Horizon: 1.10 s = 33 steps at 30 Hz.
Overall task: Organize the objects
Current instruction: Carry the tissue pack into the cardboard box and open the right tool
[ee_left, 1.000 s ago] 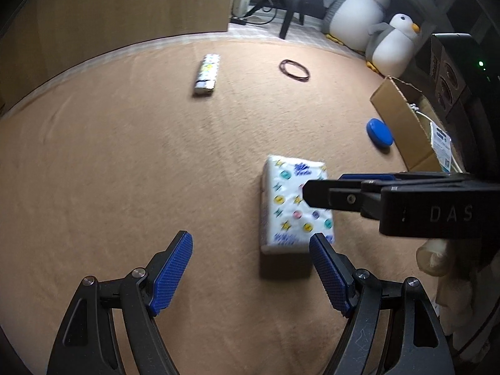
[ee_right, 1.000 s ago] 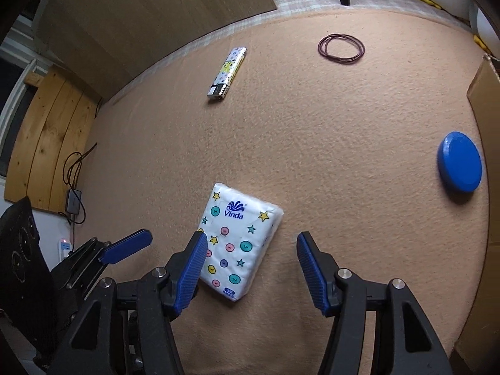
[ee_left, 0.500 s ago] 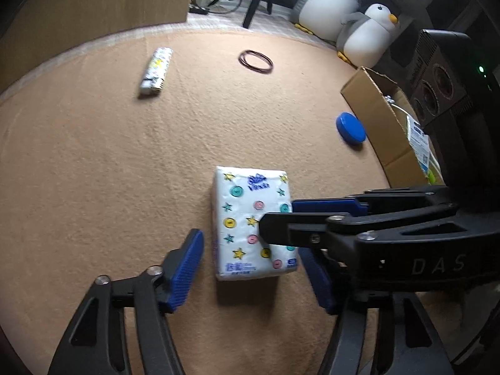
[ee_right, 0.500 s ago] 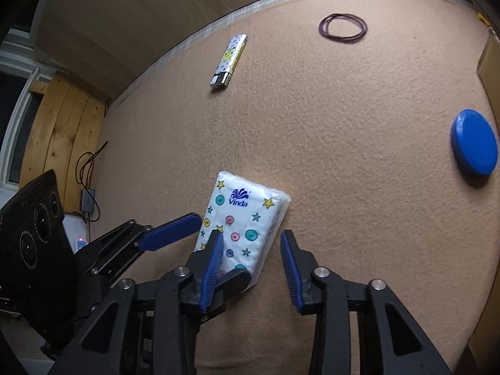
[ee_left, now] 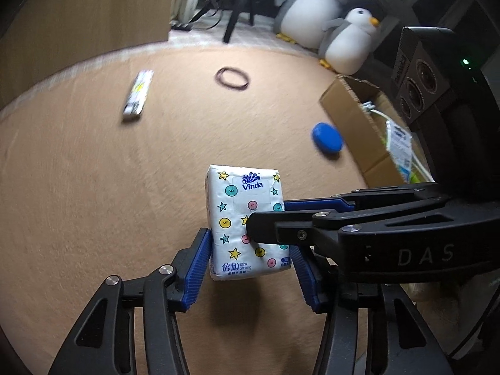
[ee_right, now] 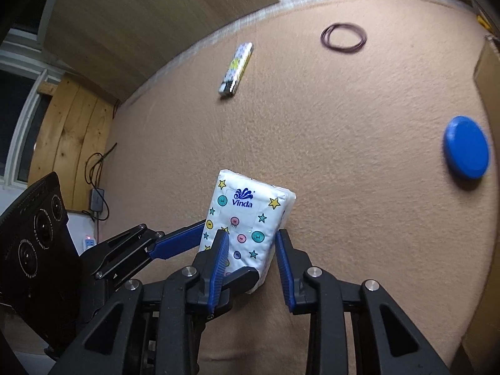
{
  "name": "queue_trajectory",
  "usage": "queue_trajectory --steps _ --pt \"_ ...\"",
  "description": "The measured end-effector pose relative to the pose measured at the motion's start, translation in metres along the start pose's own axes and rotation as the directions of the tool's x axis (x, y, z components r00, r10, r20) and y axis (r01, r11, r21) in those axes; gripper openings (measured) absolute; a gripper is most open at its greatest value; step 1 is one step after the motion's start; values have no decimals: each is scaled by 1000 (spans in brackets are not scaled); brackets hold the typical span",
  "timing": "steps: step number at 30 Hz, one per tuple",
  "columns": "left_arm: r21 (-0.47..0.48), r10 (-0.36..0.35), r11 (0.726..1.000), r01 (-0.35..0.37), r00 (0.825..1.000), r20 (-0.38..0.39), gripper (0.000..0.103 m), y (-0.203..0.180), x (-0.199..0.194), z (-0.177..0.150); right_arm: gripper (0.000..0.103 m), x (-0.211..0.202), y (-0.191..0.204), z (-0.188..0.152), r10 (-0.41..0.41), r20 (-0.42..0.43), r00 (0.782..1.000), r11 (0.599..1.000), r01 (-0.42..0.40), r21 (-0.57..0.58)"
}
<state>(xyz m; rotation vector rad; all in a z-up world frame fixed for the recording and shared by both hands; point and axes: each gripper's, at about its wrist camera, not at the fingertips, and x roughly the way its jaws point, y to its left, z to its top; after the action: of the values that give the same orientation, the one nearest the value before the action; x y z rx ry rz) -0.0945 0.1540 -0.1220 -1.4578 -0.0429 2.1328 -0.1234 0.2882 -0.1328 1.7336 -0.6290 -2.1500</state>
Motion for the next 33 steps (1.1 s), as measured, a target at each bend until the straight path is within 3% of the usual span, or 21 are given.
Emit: queue_trajectory --steps 8,18,24,33 --pt "95 -34 995 31 999 34 55 -60 0 32 28 -57 -26 -4 -32 92 995 999 29 30" --pt "208 -122 972 107 991 59 55 -166 32 89 28 -146 -98 -2 -124 199 972 990 108 88" --pt "241 -152 961 134 987 57 55 -223 64 120 28 -185 -143 6 -185 225 957 980 163 113" --pt "228 -171 961 155 984 53 55 -268 108 155 28 -215 -203 25 -220 238 946 971 188 150"
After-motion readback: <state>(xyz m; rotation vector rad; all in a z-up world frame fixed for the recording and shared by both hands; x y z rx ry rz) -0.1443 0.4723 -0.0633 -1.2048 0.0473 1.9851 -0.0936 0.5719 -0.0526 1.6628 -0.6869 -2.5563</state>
